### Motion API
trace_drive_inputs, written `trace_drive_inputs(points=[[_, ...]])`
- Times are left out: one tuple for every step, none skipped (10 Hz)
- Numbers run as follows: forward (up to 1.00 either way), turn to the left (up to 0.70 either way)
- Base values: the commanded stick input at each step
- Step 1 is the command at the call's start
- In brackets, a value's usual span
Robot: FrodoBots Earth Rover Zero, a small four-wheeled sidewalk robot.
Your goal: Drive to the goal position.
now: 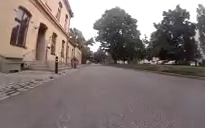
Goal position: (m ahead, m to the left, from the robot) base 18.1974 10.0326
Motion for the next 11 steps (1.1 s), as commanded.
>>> trace_drive_inputs(points=[[0.7,0.0],[0.7,0.0],[0.7,0.0],[0.7,0.0],[0.7,0.0],[0.7,0.0],[0.7,0.0],[0.7,0.0],[0.7,0.0],[0.7,0.0],[0.7,0.0]])
